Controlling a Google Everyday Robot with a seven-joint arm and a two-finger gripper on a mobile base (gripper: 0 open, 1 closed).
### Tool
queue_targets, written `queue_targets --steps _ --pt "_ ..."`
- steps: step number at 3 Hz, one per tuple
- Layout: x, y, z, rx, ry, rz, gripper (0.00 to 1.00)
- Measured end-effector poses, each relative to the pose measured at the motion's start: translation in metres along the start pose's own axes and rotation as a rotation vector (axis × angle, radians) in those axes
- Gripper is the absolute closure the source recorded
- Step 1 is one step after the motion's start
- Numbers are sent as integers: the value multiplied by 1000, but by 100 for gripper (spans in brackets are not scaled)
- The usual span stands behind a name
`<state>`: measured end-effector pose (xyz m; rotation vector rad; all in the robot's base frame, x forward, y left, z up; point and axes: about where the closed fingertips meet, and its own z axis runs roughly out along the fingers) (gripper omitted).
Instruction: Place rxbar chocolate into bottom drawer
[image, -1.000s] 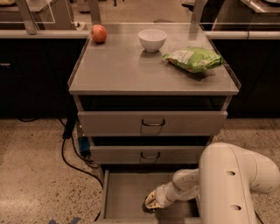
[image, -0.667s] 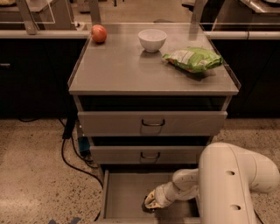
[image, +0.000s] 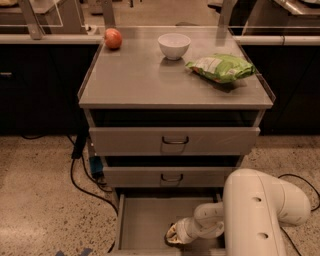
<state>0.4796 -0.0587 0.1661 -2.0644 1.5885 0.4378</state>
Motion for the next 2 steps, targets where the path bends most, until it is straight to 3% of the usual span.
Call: queue_targets --steps 2 --pt "4 -3 1 13 16 0 59"
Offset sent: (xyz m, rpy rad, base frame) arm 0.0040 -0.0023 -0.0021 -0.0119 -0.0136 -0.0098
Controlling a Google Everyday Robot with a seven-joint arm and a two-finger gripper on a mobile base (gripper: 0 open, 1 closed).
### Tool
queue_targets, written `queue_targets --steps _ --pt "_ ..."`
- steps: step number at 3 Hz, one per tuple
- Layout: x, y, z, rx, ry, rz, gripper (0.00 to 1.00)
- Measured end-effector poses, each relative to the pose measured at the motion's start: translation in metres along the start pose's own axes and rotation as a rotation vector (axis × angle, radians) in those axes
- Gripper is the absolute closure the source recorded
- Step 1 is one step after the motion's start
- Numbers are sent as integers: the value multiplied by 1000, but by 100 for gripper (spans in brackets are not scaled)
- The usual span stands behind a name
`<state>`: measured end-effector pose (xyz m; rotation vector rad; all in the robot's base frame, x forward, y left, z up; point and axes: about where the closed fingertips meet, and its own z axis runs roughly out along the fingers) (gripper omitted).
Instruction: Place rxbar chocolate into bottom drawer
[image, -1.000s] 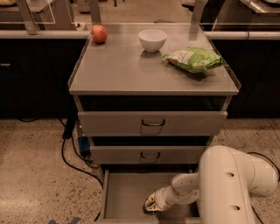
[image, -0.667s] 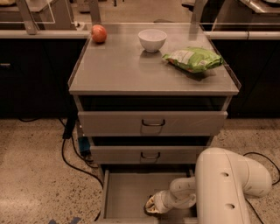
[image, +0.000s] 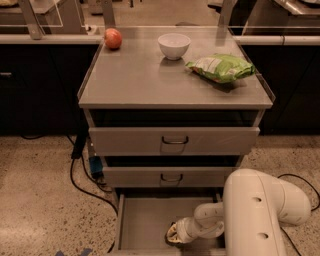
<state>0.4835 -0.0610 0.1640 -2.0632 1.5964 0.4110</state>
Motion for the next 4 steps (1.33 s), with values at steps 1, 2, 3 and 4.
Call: queue_targets --steps 1,2,3,4 --pt "0 0 0 0 0 0 34" --pt "0 0 0 0 0 0 11" --pt "0 0 0 0 0 0 0" --pt "0 0 0 0 0 0 0"
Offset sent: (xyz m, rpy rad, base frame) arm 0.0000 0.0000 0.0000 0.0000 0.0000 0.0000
